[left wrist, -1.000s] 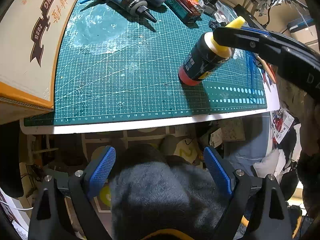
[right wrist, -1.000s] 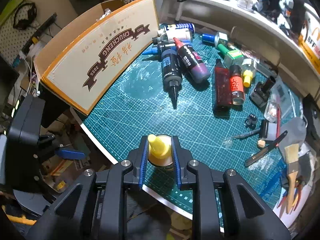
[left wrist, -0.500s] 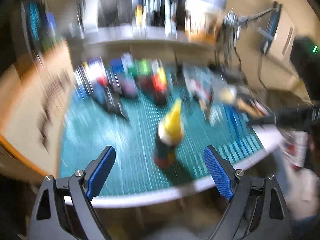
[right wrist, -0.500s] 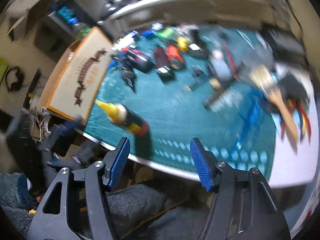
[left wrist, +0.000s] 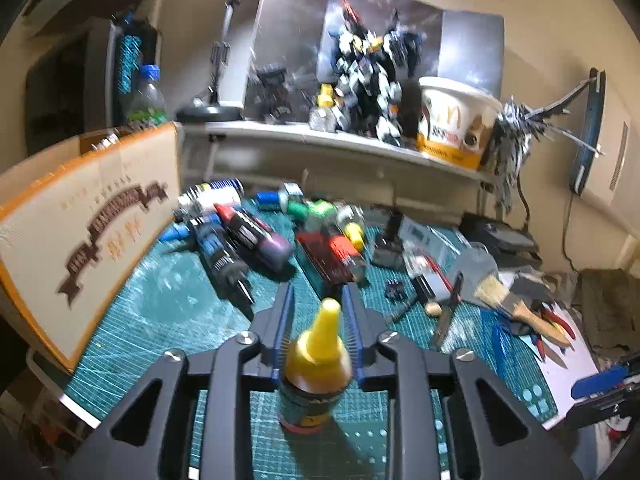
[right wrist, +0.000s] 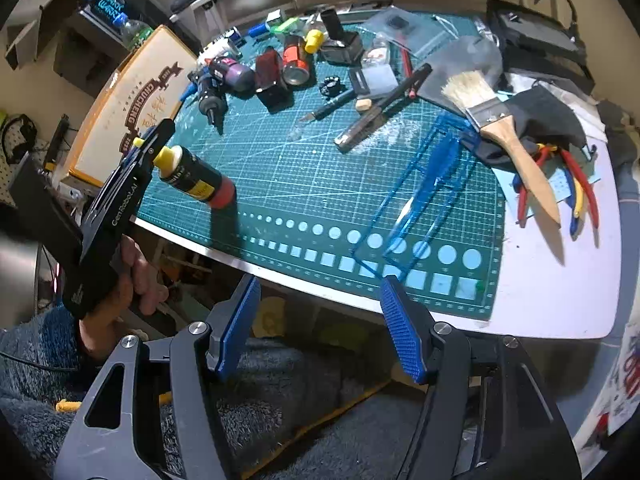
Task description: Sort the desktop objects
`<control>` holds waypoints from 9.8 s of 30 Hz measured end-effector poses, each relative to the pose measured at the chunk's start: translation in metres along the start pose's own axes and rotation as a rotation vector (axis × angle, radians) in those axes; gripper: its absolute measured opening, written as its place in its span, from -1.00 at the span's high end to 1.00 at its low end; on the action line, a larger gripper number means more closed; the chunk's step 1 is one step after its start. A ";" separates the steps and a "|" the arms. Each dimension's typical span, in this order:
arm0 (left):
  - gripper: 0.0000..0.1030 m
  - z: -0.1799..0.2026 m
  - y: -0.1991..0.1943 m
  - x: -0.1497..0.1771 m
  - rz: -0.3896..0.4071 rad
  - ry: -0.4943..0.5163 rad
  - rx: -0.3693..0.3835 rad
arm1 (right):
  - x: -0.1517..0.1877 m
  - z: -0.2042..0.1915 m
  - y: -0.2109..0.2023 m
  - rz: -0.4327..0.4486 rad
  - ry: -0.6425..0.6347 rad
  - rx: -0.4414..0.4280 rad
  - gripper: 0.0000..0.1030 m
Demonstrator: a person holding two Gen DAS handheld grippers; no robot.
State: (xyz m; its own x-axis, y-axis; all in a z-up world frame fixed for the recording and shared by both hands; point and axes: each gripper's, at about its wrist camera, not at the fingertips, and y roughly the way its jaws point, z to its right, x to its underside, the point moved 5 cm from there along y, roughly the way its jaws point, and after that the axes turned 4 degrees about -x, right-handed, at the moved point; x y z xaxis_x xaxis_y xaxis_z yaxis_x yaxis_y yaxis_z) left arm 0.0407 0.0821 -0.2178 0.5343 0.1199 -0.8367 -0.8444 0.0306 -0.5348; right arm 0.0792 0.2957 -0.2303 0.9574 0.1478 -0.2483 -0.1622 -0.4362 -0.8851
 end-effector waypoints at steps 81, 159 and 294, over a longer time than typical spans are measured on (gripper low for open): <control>-0.44 -0.410 0.146 -0.071 -0.932 -0.370 -0.378 | -0.292 -0.350 0.067 0.058 -0.306 -0.432 -0.18; -0.10 -0.302 0.167 -0.200 -0.740 -0.202 -0.184 | -0.288 -0.349 0.087 -0.044 -0.344 -0.434 -0.20; -0.89 -0.156 0.016 -0.123 -0.587 -0.133 0.023 | -0.107 -0.051 -0.014 0.181 0.050 0.019 -0.21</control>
State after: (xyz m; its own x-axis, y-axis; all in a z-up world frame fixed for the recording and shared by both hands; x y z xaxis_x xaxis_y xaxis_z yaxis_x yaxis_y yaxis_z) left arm -0.0327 -0.0872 -0.1414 0.9033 0.1990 -0.3800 -0.4114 0.1508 -0.8989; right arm -0.0092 0.2405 -0.1713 0.9229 0.0237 -0.3843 -0.3366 -0.4348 -0.8352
